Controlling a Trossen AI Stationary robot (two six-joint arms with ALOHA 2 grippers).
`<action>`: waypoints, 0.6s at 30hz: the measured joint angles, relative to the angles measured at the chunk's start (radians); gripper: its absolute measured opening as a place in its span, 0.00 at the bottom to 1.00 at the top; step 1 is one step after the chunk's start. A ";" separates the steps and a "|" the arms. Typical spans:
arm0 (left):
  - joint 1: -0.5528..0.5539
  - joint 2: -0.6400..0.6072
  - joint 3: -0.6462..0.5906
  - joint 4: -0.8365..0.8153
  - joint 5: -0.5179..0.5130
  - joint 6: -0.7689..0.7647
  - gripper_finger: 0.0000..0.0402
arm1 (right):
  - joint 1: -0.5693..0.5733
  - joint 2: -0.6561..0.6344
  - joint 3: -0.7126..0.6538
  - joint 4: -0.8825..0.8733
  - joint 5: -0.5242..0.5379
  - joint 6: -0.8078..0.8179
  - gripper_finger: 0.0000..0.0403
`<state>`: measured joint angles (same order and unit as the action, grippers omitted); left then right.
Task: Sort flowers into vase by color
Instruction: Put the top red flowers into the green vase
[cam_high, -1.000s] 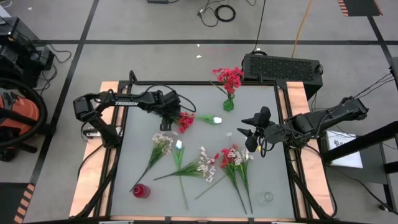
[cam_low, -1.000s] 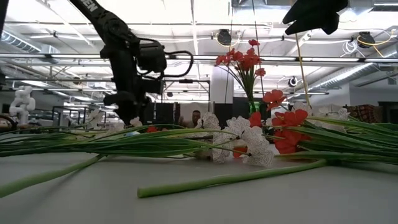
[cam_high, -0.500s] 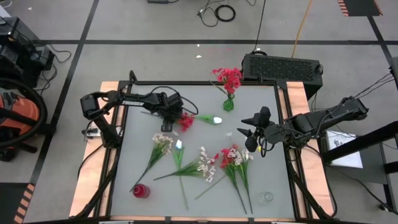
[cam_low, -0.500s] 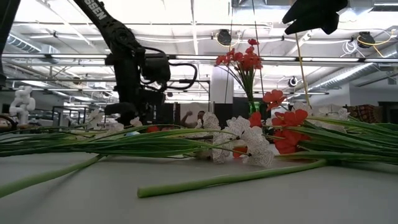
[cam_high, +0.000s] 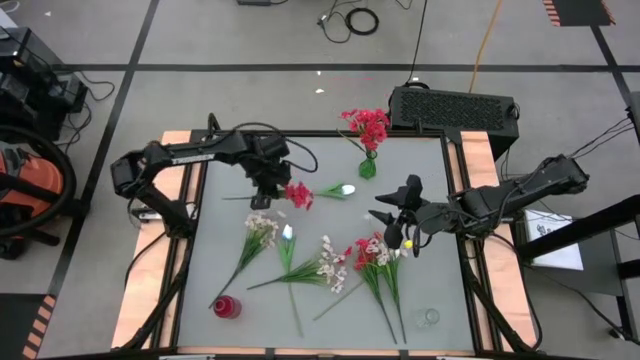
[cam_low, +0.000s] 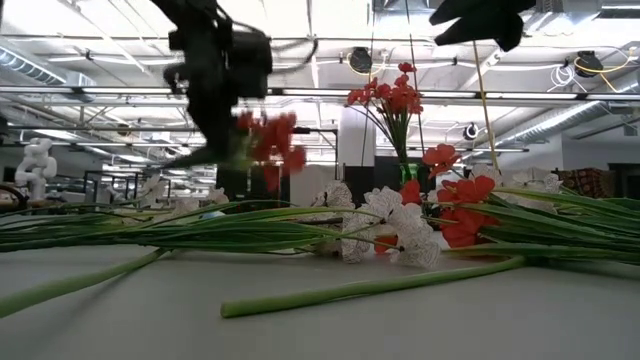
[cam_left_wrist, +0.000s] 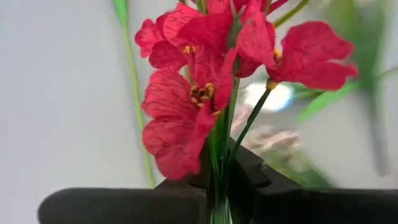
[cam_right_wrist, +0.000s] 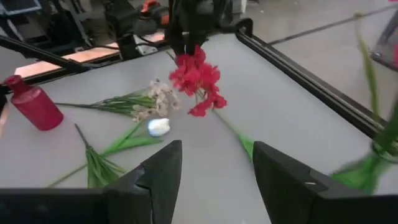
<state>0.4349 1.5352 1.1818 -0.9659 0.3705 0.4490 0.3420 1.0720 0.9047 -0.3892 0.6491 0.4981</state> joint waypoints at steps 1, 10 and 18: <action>0.000 -0.020 0.010 0.002 0.021 -0.020 0.07 | 0.000 0.011 0.000 0.024 0.000 -0.014 0.47; -0.014 -0.218 0.084 0.121 0.116 -0.111 0.08 | -0.016 0.112 0.000 0.309 0.000 -0.159 0.47; -0.129 -0.297 0.085 0.562 0.197 -0.234 0.08 | -0.082 0.264 0.000 0.736 -0.002 -0.380 0.51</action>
<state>0.3056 1.2380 1.2671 -0.4043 0.5678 0.2145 0.2602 1.3357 0.9051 0.3467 0.6476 0.1179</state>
